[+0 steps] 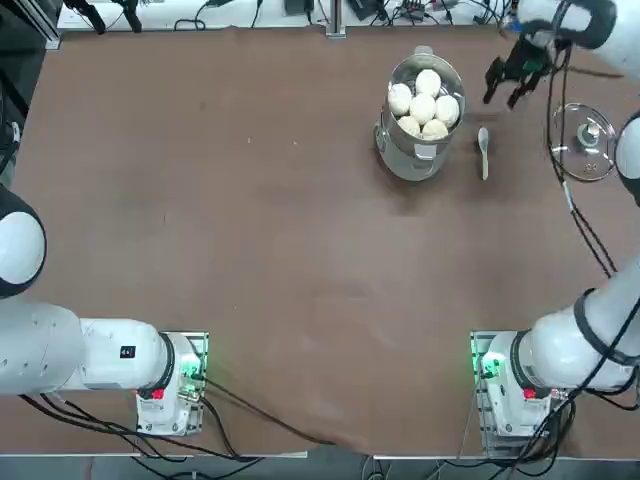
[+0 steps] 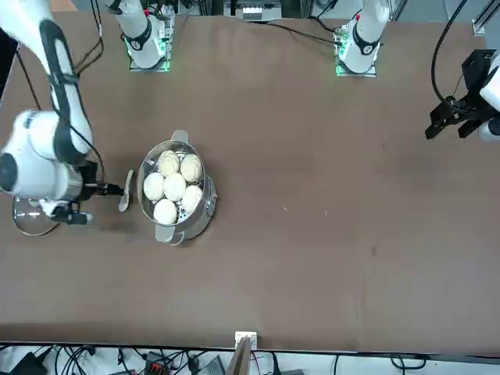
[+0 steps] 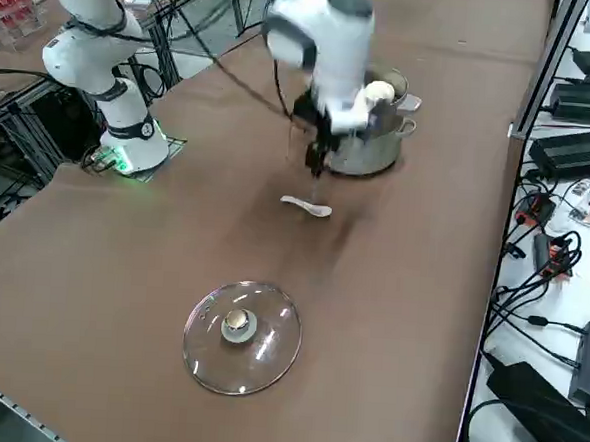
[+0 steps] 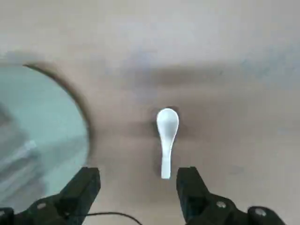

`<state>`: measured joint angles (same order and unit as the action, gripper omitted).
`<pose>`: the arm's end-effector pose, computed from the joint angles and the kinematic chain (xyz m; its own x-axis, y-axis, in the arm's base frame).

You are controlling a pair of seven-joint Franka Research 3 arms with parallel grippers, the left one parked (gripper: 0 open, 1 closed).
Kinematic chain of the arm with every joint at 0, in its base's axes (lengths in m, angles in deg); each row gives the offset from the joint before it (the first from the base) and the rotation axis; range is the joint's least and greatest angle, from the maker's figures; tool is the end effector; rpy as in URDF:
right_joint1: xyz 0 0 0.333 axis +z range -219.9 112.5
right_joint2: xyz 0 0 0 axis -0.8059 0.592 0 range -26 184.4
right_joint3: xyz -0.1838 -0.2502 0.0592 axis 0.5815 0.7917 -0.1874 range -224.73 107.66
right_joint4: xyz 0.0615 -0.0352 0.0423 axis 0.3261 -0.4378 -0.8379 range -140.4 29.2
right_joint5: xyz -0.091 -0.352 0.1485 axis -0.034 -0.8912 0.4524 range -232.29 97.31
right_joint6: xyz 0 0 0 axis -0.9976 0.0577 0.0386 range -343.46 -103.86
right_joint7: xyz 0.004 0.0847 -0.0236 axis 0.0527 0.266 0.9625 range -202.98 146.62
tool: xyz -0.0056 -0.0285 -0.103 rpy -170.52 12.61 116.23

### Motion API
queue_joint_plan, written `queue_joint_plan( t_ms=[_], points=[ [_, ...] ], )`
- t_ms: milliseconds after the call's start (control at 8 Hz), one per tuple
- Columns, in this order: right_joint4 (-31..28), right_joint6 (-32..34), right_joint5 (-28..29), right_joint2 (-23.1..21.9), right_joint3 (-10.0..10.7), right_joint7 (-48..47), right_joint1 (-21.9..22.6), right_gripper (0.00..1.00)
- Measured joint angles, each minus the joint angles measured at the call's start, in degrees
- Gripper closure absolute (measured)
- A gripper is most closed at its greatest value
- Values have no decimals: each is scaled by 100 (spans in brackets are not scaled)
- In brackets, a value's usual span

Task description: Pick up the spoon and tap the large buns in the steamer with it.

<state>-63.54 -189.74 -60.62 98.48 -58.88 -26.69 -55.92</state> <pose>0.6317 -0.0129 0.3747 0.9899 -0.0495 -0.1325 -0.0644 -0.9918 -0.1104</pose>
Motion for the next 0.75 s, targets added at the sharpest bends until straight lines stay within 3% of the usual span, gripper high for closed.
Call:
queue_joint_plan(
  t_ms=[375, 750],
  points=[
    [148, 429, -120, -955, 24, 0, 27, 0],
    [576, 1309, -502, -1458, 39, 0, 22, 0]
  ],
)
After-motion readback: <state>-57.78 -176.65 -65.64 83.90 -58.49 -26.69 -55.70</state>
